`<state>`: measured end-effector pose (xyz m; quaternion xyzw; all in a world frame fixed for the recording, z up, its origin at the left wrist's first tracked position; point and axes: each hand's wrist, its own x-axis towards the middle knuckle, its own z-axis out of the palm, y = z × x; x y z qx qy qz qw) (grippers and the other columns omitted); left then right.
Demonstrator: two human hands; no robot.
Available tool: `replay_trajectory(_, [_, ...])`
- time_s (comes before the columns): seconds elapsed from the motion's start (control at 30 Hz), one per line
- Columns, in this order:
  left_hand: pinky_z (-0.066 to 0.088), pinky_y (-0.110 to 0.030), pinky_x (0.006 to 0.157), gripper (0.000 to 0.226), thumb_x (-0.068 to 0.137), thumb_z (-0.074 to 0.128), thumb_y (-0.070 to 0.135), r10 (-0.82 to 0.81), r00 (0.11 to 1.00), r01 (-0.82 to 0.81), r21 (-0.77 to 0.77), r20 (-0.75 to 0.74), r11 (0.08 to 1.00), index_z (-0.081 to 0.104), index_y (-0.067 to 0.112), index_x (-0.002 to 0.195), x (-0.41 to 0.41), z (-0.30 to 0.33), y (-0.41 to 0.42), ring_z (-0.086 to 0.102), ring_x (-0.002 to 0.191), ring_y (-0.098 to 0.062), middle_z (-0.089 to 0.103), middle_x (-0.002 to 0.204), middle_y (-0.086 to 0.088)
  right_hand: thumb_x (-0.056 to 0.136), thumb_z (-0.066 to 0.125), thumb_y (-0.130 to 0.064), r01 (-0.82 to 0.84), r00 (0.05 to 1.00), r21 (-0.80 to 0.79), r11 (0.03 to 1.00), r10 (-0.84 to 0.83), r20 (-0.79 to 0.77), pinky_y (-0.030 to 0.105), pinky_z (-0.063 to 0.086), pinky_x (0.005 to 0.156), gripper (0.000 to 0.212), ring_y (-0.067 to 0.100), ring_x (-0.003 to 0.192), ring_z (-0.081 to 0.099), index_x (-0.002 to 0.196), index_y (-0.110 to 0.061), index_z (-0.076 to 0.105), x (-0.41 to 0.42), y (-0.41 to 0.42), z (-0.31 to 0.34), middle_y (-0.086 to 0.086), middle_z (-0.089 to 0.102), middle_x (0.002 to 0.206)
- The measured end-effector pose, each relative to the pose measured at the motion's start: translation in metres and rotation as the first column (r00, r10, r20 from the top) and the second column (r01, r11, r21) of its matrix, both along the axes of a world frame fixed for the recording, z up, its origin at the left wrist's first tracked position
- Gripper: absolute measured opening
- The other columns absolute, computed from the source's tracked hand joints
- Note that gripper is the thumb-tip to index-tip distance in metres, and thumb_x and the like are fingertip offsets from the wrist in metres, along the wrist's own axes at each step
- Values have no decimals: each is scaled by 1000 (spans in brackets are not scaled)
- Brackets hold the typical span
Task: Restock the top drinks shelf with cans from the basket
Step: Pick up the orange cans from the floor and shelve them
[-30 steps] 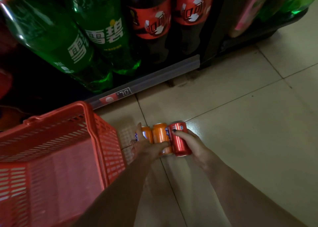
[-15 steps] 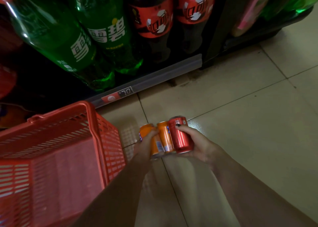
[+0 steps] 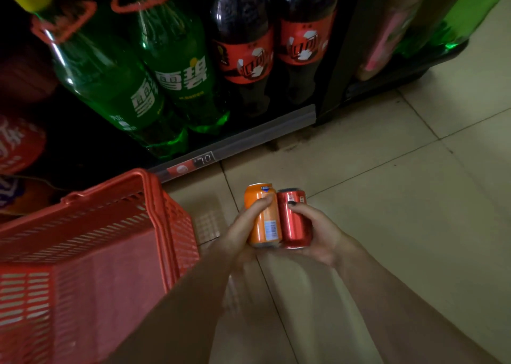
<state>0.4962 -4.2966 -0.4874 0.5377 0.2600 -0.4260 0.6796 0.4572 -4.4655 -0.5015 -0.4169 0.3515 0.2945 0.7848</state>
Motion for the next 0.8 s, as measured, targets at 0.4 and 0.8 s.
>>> replay_trajectory(0.4, [56, -58, 100, 91, 58, 86, 58, -127, 933, 142, -19, 336, 990, 60, 28, 140, 57, 279, 10, 71, 118, -35, 75, 127, -11, 80, 67, -34, 107, 961, 46, 993, -115, 250, 50, 58, 89, 30, 27, 95, 75, 103, -20, 78, 51, 5, 288, 12, 76, 110])
replay_trajectory(0.8, [63, -35, 61, 75, 74, 71, 57, 0, 834, -8, 11, 552, 1000, 59, 18, 137, 41, 811, 179, 79, 82, -20, 80, 101, -5, 84, 66, -39, -144, 809, -101, 984, 176, 560, 50, 53, 89, 57, 34, 106, 66, 135, -14, 61, 87, 156, 799, 16, 69, 122])
